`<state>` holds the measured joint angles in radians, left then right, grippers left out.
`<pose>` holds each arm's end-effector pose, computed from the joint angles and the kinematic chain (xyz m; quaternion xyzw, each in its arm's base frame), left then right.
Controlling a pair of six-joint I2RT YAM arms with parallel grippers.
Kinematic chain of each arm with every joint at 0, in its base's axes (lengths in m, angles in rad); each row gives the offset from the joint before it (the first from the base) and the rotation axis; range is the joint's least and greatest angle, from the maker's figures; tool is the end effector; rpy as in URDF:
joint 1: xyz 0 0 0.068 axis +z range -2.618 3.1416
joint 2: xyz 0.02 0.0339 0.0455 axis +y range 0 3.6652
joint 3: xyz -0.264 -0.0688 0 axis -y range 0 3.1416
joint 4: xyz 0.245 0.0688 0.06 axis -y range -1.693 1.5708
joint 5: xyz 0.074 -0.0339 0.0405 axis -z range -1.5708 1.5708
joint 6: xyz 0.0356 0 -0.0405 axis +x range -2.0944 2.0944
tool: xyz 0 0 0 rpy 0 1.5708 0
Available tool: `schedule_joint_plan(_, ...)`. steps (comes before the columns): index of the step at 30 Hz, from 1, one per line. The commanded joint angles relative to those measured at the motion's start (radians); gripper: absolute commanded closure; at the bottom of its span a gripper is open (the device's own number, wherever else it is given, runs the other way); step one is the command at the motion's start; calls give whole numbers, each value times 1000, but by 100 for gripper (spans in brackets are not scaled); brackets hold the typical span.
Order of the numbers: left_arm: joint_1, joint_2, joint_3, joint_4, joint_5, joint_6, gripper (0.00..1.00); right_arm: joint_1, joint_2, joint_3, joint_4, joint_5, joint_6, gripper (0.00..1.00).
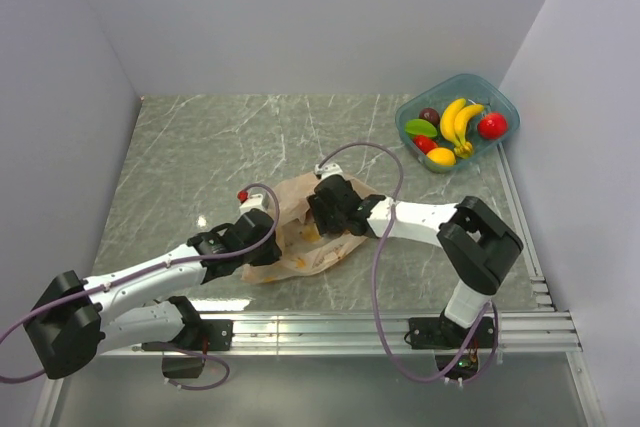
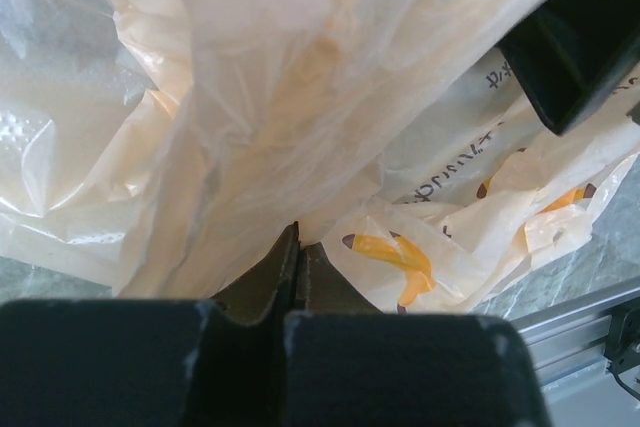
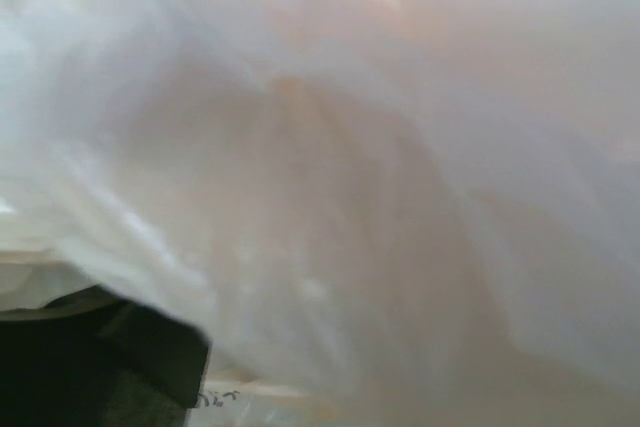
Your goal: Untie the knot of the plastic bag and take out the fruit
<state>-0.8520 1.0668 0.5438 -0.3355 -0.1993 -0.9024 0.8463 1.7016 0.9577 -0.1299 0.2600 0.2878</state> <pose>0.1409 -0.1503 0.1919 -0.0582 0.9314 -0.2072 0.2935 0.2355 0.2522 0.1704 -0.2143 0.9081 0.0791 0.3511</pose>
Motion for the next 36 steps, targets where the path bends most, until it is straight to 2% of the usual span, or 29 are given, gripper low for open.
schedule_joint_plan(1, 1, 1, 25, 23, 6, 8, 100, -3, -71, -48, 59, -31, -10, 42)
schedule_joint_plan(2, 1, -1, 24, 24, 6, 7, 99, -3, -100, -57, 64, -41, -13, 54)
schedule_joint_plan(3, 1, 1, 24, 27, 6, 7, 99, -4, -117, -66, 68, -48, -18, 61)
schedule_joint_plan(8, 1, 16, 34, 27, 11, 2, 99, 2, -253, -99, 70, -189, -74, 74)
schedule_joint_plan(13, 1, 36, 47, 26, 9, 3, 99, 11, -378, -85, 84, -419, -104, 76)
schedule_joint_plan(16, 1, 41, 53, 23, 6, 3, 100, 8, -451, -68, 96, -503, -122, 76)
schedule_joint_plan(19, -1, 41, 56, 21, 6, 3, 99, -4, -497, -27, 70, -525, -136, 76)
schedule_joint_plan(21, 1, 38, 53, 20, 6, 2, 100, -29, -534, -4, 49, -483, -139, 76)
schedule_joint_plan(24, 1, 29, 47, 16, 5, 3, 99, -143, -559, 36, 30, -363, -125, 76)
schedule_joint_plan(25, -1, 25, 44, 18, 5, 0, 100, -182, -562, 48, 39, -341, -107, 76)
schedule_joint_plan(26, 1, 24, 38, 19, 5, 0, 99, -270, -562, 49, 53, -340, -69, 76)
schedule_joint_plan(28, 1, 16, 33, 21, 6, -1, 99, -341, -556, 56, 91, -286, -35, 76)
schedule_joint_plan(31, 1, 13, 33, 13, 3, -3, 99, -469, -516, 75, 119, -180, 17, 76)
schedule_joint_plan(33, 1, 1, 27, 9, -2, -4, 100, -577, -464, 88, 128, -145, 79, 75)
schedule_joint_plan(36, 1, -19, 12, 19, -2, -7, 100, -674, -360, 110, 177, -96, 163, 74)
